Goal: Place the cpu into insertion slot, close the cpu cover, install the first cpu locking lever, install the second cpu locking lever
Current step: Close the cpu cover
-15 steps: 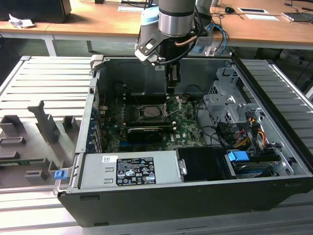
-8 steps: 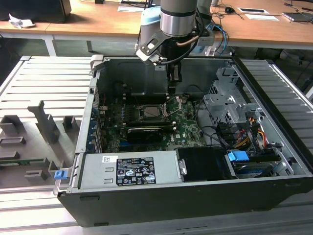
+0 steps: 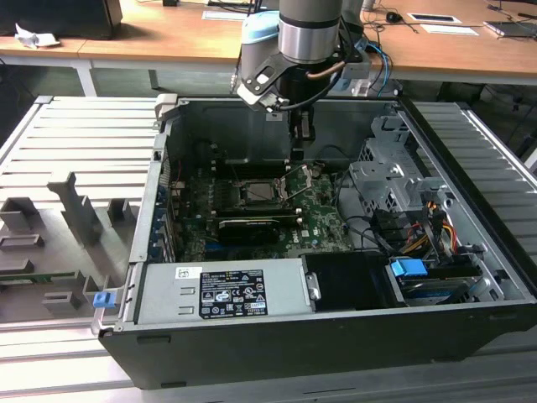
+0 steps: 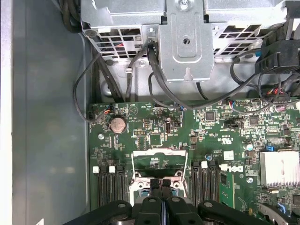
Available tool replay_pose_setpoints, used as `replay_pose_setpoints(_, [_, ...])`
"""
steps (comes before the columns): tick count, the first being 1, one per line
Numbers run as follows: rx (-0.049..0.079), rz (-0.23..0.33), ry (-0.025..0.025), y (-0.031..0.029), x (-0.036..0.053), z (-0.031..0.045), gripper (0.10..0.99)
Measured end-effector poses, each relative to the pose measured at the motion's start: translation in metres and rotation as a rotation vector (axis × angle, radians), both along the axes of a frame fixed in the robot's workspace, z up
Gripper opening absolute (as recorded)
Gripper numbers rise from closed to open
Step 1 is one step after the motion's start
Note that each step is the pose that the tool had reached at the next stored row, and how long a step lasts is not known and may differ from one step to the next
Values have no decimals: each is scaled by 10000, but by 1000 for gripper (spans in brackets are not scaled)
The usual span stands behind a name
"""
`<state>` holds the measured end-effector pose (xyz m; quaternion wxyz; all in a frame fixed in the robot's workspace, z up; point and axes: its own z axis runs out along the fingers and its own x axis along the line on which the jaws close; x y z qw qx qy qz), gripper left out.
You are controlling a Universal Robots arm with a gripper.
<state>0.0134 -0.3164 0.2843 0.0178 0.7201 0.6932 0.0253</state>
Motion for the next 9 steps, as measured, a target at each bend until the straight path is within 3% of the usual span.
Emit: replay_pose_setpoints(9, [0,0,5,3,131,0,106])
